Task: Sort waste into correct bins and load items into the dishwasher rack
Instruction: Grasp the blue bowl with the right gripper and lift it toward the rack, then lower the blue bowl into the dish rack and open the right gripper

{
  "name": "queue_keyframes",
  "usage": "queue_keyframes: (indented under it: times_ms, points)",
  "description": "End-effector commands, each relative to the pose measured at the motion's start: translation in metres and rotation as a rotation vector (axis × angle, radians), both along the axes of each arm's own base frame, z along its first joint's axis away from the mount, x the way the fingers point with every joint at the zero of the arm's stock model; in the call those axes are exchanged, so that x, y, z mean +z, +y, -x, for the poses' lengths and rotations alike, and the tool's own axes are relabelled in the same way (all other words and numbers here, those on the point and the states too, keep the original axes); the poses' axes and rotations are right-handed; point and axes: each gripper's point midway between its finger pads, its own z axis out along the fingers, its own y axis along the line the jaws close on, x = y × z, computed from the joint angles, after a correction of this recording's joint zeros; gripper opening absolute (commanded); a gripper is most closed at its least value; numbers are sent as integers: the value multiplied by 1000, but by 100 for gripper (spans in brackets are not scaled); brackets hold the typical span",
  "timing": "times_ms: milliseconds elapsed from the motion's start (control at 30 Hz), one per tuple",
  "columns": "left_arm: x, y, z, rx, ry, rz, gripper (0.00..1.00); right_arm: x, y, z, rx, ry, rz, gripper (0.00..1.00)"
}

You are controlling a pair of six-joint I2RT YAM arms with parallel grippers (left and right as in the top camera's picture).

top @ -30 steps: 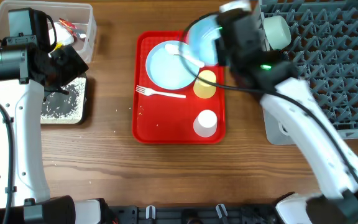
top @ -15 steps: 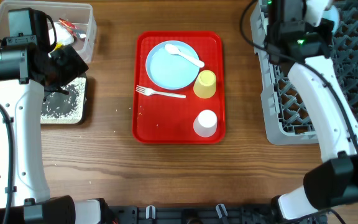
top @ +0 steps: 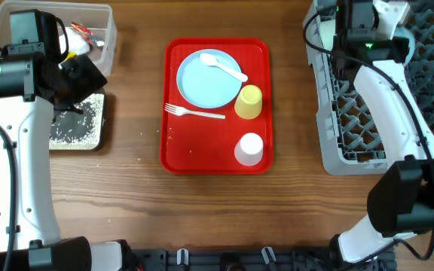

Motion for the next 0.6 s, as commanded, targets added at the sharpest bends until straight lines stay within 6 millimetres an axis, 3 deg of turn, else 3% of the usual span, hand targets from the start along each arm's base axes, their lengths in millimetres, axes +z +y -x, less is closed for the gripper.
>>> queue_keyframes:
  times_ms: [0, 267, 567]
  points:
    - [3, 3, -1, -1, -14, -10, 100, -33, 5, 10, -27, 24, -71, 4]
    - [-2, 3, -4, -1, -1, -9, 100, -69, 7, 28, -36, 94, -110, 4]
    - [-16, 4, -9, -1, 47, -4, 100, -50, -2, 20, -45, 56, 5, 4]
